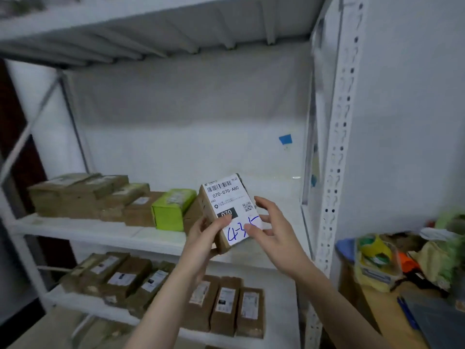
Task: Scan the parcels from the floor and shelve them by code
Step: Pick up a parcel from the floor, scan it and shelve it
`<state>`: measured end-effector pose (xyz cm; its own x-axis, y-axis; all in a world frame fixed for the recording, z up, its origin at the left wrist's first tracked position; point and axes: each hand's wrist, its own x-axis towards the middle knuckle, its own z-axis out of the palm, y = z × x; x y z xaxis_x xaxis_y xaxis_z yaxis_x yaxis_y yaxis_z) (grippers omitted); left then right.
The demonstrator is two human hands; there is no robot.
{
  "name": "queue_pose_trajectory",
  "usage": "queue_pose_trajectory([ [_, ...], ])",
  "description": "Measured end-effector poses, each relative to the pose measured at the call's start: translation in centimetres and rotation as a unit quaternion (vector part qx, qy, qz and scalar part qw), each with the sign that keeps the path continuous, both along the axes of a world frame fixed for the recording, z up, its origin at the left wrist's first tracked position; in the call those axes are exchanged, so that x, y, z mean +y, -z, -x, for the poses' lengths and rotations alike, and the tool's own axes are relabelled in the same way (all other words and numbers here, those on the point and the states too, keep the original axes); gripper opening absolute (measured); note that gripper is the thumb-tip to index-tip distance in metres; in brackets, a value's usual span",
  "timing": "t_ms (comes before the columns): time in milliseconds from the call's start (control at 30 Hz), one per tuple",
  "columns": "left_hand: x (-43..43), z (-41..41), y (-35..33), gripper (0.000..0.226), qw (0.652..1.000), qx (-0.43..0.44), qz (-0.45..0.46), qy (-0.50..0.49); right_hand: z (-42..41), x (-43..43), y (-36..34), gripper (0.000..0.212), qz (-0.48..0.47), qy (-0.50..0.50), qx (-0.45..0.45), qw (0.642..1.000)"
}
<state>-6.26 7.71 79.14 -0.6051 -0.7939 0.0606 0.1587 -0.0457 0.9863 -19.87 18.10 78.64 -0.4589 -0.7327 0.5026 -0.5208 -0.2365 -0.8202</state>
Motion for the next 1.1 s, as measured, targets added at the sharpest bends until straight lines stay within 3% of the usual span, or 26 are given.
queue_pose_trajectory([
  [100,-2.7,-2.7,-4.2,0.038,0.999,0.022,0.045,-0.007,-2.2,-2.6,-3.9,0.056,0.007,-0.007,0.044,0.999],
  [333,-7.2,-6.7,-14.7,0.035,0.985,0.052,0.167,-0.006,-6.2,-6.6,-13.7,0.045,0.063,-0.007,0.137,0.989],
  [733,-11.3,-4.9,-29.2,0.035,0.955,0.070,0.287,0.004,-5.6,-10.9,-29.5,0.035,0.095,-0.046,0.107,0.989],
  [800,-12.1,-4.0,-31.2,0.036,0.949,0.076,0.306,-0.008,-4.9,-12.4,-32.2,0.043,0.111,-0.028,0.103,0.988],
  [933,-13.9,-1.8,-34.8,0.033,0.921,0.081,0.377,-0.064,-3.5,-15.6,-37.4,0.081,0.114,0.034,0.105,0.987],
  [1033,-15.3,-0.5,-37.0,0.067,0.892,0.130,0.419,-0.113,-3.1,-17.7,-40.4,0.074,0.143,0.043,0.086,0.985],
  [1100,-16.1,0.0,-38.4,0.076,0.863,0.139,0.463,-0.146,-3.1,-18.9,-42.0,0.060,0.174,0.047,0.089,0.979],
])
